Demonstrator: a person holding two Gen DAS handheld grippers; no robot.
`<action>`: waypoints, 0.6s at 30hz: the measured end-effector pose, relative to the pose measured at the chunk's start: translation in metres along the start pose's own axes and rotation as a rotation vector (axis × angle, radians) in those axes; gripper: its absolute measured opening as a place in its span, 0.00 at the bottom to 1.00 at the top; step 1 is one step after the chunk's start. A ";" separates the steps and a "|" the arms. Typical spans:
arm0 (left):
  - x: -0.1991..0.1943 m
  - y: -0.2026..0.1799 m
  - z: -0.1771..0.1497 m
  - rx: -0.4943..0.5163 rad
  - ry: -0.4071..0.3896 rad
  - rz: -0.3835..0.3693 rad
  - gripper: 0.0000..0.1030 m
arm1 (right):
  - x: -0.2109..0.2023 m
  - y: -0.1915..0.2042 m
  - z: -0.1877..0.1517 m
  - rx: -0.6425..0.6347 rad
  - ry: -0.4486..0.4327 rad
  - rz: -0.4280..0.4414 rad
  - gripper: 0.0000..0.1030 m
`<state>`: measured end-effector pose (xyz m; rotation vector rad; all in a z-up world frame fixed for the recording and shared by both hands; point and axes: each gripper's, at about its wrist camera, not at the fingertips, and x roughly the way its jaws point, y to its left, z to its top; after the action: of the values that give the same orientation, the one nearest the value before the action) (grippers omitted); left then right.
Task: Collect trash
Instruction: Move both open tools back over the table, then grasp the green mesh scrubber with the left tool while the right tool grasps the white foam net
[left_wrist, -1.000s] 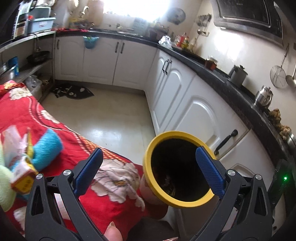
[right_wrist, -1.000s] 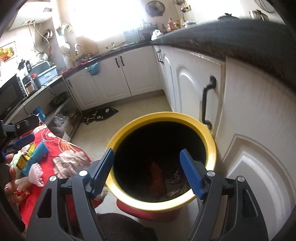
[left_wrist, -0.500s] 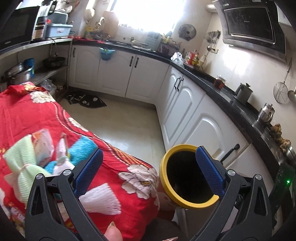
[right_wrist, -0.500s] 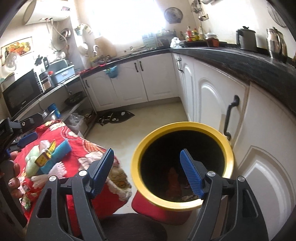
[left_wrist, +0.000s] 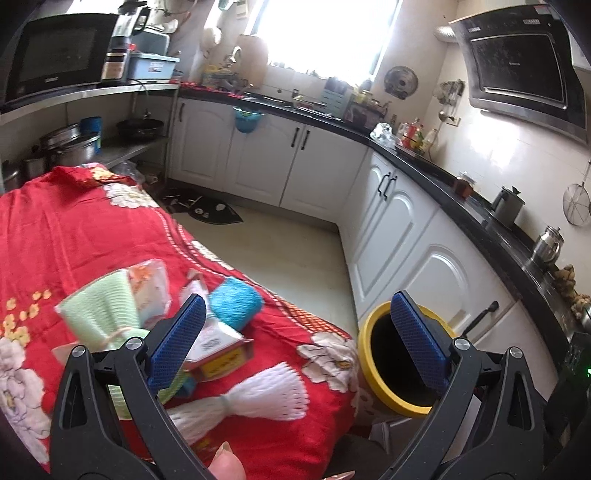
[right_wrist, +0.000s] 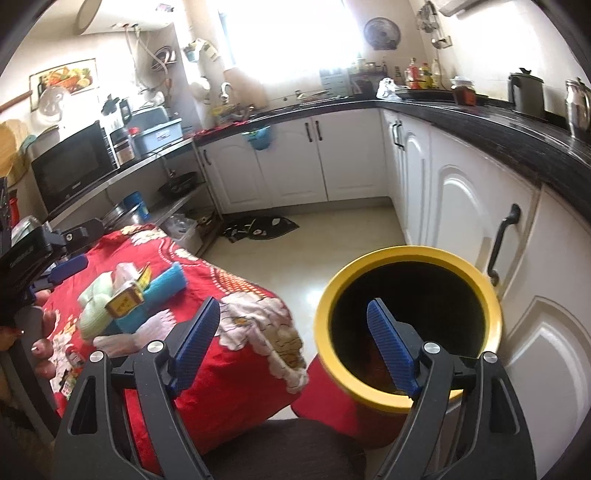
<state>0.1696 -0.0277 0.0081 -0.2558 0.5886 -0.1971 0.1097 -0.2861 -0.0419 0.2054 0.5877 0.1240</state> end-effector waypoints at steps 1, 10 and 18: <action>-0.002 0.005 0.000 -0.006 -0.003 0.005 0.89 | 0.000 0.002 -0.001 -0.003 0.002 0.005 0.78; -0.013 0.037 0.001 -0.051 -0.016 0.047 0.89 | 0.003 0.034 -0.004 -0.055 0.025 0.054 0.78; -0.021 0.066 0.000 -0.094 -0.020 0.089 0.89 | 0.012 0.062 -0.006 -0.110 0.056 0.100 0.79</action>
<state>0.1593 0.0404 -0.0005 -0.3213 0.5891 -0.0808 0.1128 -0.2223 -0.0395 0.1249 0.6243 0.2593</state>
